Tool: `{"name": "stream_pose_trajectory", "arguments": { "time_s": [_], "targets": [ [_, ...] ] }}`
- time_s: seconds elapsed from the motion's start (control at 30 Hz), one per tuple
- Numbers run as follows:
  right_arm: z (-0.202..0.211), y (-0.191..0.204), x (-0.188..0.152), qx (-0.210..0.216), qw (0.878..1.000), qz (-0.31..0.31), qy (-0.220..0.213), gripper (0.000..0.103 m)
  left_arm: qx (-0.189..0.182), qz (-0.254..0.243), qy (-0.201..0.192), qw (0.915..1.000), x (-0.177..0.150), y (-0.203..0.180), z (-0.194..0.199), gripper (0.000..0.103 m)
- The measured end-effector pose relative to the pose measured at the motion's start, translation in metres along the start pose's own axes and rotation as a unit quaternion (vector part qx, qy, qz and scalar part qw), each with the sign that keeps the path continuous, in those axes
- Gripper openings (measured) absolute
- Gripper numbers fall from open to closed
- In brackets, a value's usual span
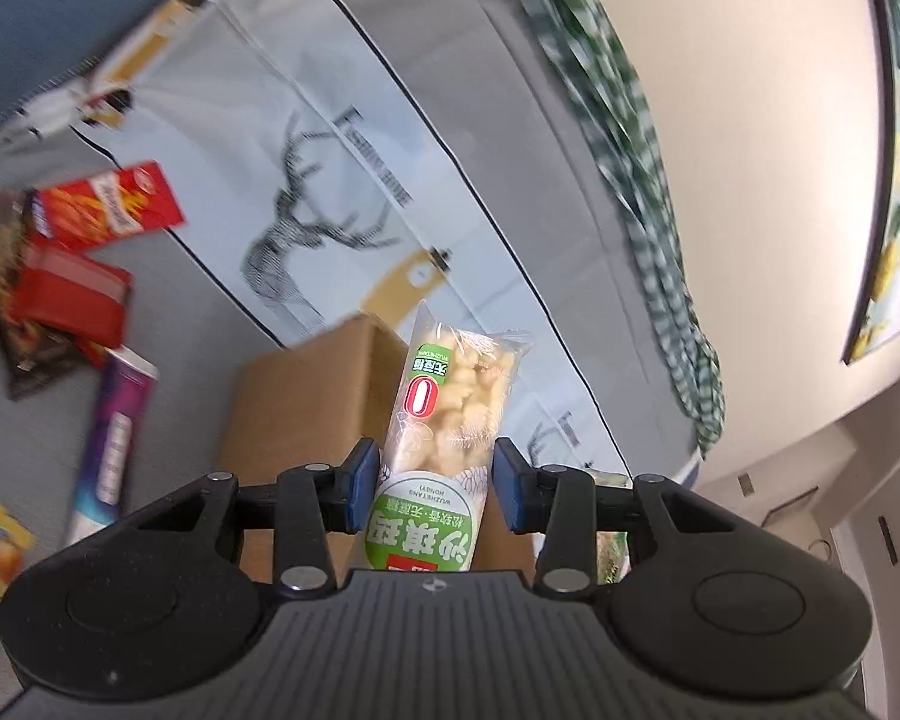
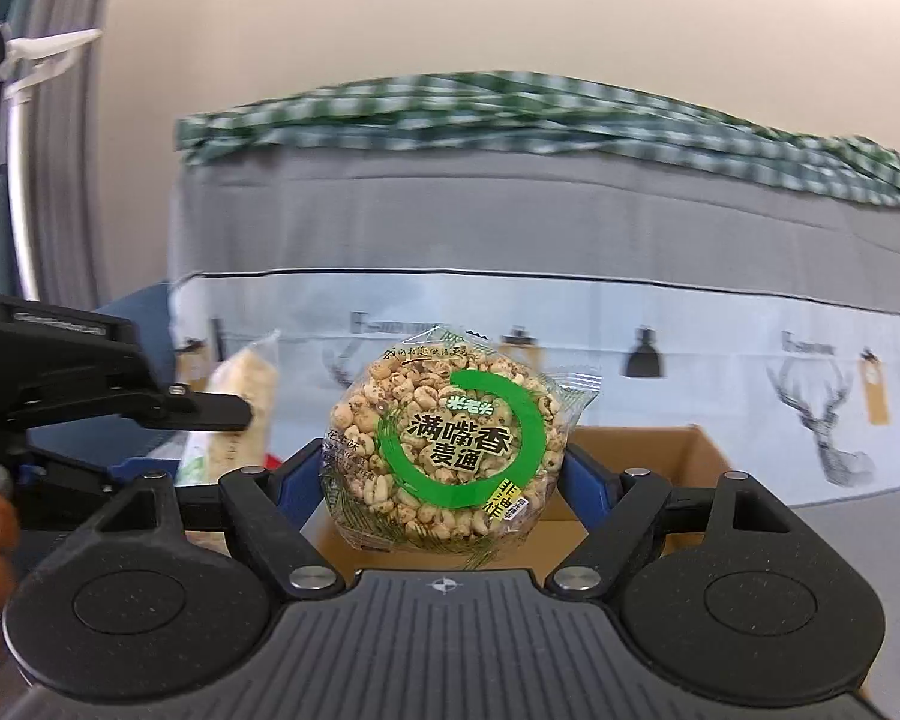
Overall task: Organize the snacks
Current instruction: 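Carry the grain cake and candy bag over the cardboard box with both tools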
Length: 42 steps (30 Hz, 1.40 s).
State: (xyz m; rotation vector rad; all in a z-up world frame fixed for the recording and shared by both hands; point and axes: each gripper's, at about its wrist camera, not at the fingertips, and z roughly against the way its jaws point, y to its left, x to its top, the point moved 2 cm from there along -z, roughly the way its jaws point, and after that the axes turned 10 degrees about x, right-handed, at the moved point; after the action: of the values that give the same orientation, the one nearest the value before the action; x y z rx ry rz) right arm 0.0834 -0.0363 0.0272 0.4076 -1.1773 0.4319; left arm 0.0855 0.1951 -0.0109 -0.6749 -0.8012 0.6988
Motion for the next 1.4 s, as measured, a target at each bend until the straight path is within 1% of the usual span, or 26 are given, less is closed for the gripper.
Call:
{"name": "stream_pose_trajectory", "arguments": {
  "time_s": [0.2,0.4,0.57,0.8,1.4],
  "targets": [
    [0.006,-0.042,-0.007,-0.037,0.999,-0.016,0.003,0.082,-0.015,-0.004,0.021,0.9996,-0.021,-0.019,-0.024,0.045],
    [0.013,-0.067,-0.017,-0.058,0.998,-0.018,0.01,0.082,-0.02,-0.023,0.04,0.9987,-0.04,-0.034,-0.042,0.045],
    [0.014,-0.082,-0.025,-0.072,0.997,-0.021,0.017,0.082,-0.017,-0.035,0.047,0.9981,-0.049,-0.038,-0.049,0.045],
    [0.015,-0.089,-0.027,-0.081,0.996,-0.025,0.017,0.082,-0.02,-0.039,0.05,0.9978,-0.052,-0.042,-0.051,0.045],
    [0.013,-0.086,-0.026,-0.087,0.996,-0.024,0.023,0.082,-0.025,-0.045,0.057,0.997,-0.055,-0.048,-0.057,0.045]
  ]
}}
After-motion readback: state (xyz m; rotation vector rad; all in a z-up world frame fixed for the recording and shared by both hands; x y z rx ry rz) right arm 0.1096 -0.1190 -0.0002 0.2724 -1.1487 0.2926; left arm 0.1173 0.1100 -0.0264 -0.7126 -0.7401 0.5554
